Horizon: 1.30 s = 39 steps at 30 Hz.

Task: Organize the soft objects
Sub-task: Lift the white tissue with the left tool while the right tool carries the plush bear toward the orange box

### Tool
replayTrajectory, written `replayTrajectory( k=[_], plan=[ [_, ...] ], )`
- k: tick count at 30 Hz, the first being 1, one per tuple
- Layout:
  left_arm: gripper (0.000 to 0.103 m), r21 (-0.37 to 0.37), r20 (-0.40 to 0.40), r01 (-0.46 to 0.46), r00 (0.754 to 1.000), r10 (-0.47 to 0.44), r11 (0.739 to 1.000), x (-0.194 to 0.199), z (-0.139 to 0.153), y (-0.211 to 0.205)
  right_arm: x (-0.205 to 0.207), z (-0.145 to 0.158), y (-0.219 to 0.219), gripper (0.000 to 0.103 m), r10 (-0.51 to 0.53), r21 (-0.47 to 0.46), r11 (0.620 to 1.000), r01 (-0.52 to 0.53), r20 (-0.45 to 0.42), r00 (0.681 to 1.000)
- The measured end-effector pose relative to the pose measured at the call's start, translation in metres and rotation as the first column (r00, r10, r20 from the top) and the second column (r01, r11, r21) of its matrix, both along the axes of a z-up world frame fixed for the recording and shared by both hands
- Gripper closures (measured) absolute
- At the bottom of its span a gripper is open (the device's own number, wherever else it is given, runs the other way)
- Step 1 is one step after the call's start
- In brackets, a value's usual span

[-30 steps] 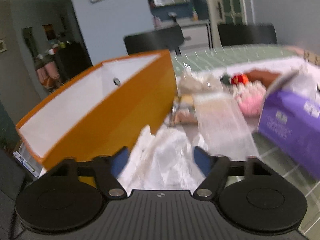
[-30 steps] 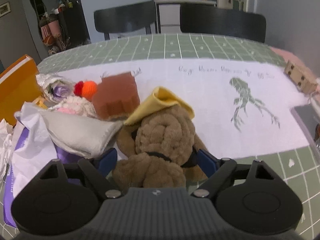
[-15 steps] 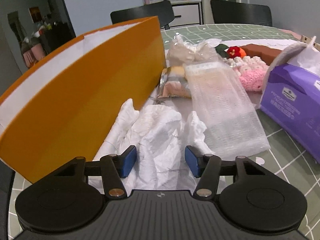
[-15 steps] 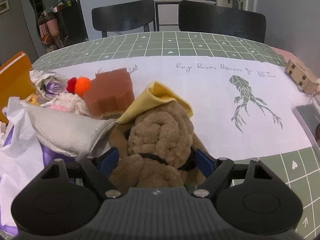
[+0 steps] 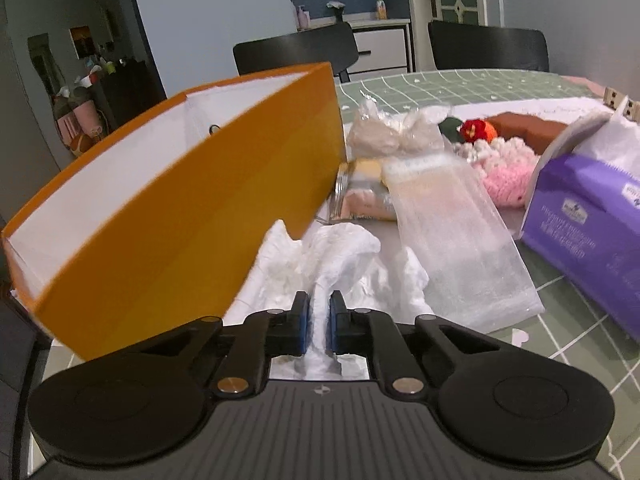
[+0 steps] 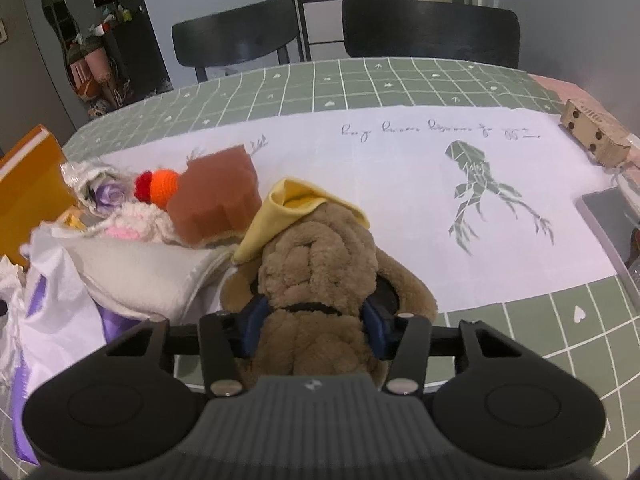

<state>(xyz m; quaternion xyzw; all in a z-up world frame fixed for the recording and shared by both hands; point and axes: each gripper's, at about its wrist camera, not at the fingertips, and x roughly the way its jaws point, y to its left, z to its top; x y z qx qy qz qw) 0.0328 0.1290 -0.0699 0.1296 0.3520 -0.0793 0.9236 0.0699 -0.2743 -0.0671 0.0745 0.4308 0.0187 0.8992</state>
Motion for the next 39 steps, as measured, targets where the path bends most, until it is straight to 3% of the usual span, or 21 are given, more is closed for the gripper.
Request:
replayTrajectory(
  k=[13,25,34,39],
  plan=[
    [0.097,-0.039,0.074,0.055,0.996,-0.052,0.998,-0.017,0.037,-0.007,-0.013,0.029,-0.007,0.053,-0.010,0.013,1.000,0.009,0.073,0.997],
    [0.097,-0.073,0.174,0.085,0.982,-0.071,0.994,-0.028,0.080,-0.014,-0.036,0.072,-0.008,0.053,0.006,-0.018,1.000,-0.002,0.218,0.976],
    [0.101,-0.082,0.247,0.140,0.962,-0.116,0.987,-0.037,0.113,-0.021,-0.041,0.078,-0.012,0.053,-0.005,0.004,1.000,0.004,0.232,0.973],
    [0.102,-0.060,0.252,0.142,0.960,-0.123,0.988,-0.037,0.117,-0.025,-0.043,0.078,-0.009,0.053,0.008,0.001,1.000,-0.009,0.238,0.971]
  ],
)
